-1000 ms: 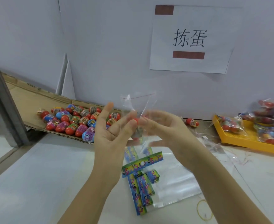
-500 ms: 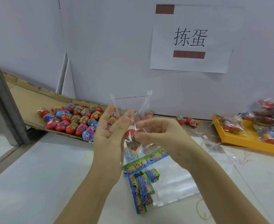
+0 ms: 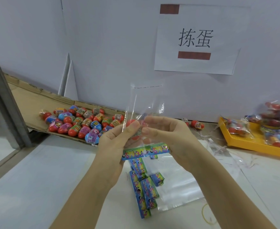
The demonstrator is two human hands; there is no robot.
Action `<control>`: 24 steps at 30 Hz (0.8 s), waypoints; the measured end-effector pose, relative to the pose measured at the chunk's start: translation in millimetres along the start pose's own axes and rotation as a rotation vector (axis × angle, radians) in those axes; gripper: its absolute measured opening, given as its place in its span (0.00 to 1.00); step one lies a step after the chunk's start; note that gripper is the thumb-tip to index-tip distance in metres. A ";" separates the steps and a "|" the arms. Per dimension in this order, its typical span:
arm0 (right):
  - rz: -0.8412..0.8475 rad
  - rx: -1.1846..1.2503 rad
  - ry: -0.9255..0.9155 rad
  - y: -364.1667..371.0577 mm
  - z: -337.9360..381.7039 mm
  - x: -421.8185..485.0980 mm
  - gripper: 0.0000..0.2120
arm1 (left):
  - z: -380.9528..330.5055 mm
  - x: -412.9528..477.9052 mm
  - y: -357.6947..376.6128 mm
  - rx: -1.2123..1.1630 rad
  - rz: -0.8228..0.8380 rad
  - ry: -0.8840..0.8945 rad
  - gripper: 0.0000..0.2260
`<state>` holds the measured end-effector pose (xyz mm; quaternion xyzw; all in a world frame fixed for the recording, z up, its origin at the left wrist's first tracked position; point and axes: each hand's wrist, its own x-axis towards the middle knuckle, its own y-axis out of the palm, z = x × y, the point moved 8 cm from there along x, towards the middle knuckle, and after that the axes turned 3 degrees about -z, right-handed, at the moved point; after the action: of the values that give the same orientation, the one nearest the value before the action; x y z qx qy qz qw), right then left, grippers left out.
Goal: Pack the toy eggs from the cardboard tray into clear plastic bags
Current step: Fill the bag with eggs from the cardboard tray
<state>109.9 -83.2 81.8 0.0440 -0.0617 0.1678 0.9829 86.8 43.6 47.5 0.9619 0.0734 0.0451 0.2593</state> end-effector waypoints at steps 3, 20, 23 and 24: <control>-0.024 -0.041 0.006 -1.5 -3.1 0.1 0.19 | 0.7 -2.2 2.4 -0.004 0.003 0.000 0.13; -0.188 -0.147 -0.042 -6.0 -14.4 8.6 0.15 | -42.7 6.8 -44.8 -0.131 -0.194 0.178 0.09; -0.219 -0.477 -0.045 -15.4 -24.6 12.0 0.14 | -44.6 4.1 -48.8 -0.234 -0.158 0.127 0.15; -0.190 -0.587 -0.049 -13.0 -33.2 13.3 0.15 | -42.1 3.5 -45.5 -0.271 -0.122 0.080 0.18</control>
<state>130.3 -87.6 49.9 -0.2321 -0.1271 0.0490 0.9631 79.6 103.9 60.9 0.9094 0.1351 0.0772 0.3856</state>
